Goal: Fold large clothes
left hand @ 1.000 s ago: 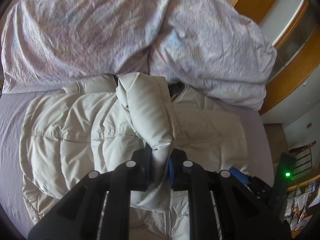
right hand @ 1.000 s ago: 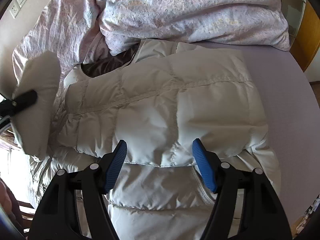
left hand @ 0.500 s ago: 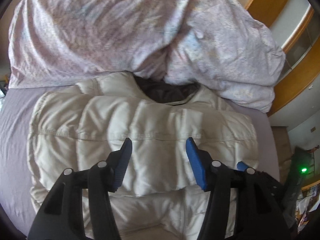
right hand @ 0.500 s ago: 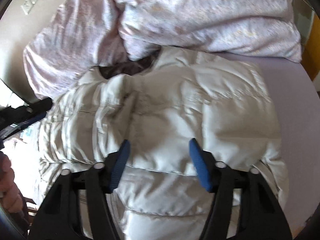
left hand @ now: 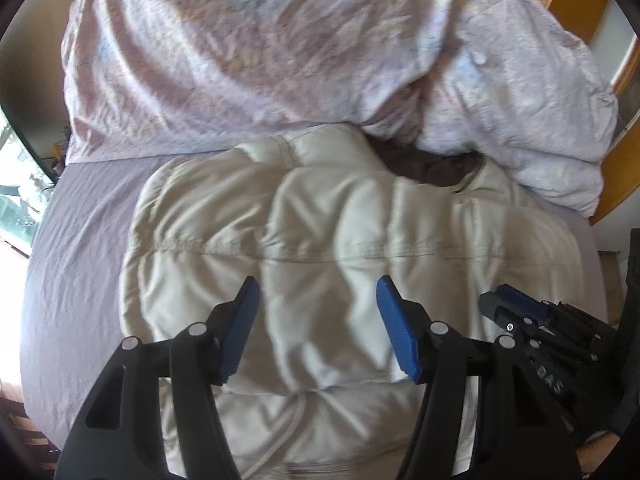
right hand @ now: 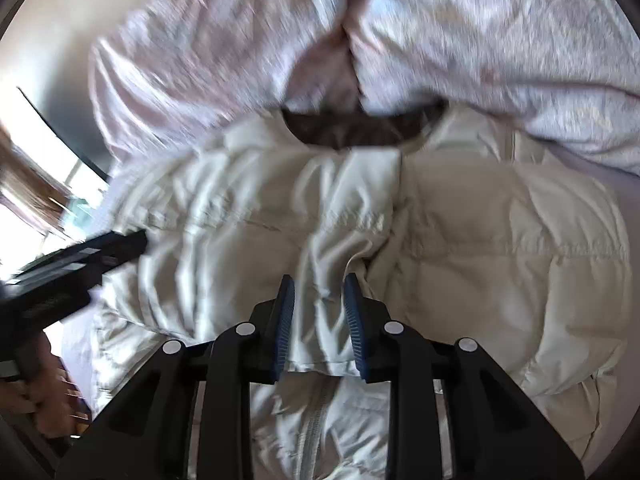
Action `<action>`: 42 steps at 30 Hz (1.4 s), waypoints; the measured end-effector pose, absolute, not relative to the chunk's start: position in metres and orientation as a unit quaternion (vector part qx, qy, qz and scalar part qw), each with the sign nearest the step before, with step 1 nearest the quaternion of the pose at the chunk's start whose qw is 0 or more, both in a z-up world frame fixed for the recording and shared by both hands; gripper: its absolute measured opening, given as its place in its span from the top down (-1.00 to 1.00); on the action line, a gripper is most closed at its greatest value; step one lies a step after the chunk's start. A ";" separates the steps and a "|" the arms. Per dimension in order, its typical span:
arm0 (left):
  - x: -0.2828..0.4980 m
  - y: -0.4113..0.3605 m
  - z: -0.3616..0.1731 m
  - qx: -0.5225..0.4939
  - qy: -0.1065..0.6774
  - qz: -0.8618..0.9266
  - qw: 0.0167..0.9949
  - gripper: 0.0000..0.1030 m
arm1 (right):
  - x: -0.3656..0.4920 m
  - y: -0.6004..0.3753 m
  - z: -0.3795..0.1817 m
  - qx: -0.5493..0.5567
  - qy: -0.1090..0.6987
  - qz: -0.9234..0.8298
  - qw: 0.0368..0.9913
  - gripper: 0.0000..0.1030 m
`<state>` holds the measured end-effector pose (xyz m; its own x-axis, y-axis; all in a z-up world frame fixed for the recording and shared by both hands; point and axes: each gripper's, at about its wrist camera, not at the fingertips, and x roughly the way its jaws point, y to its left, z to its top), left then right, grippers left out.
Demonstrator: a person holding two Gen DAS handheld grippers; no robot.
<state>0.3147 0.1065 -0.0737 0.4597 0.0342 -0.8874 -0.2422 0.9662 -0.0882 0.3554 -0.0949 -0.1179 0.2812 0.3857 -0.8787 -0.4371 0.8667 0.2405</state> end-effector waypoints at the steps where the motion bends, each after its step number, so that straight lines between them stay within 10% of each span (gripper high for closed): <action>1: 0.313 0.112 -0.076 -0.098 0.516 0.089 0.846 -0.18 | 0.358 -0.095 -0.127 -0.030 0.554 0.242 0.796 0.56; 36: 0.302 0.161 -0.122 -0.101 0.549 0.124 0.820 -0.29 | 0.386 -0.150 -0.161 0.115 0.628 0.210 0.741 0.56; 42: 0.265 0.185 -0.098 -0.116 0.533 0.123 0.829 -0.42 | 0.377 -0.190 -0.133 0.106 0.618 0.203 0.753 -0.16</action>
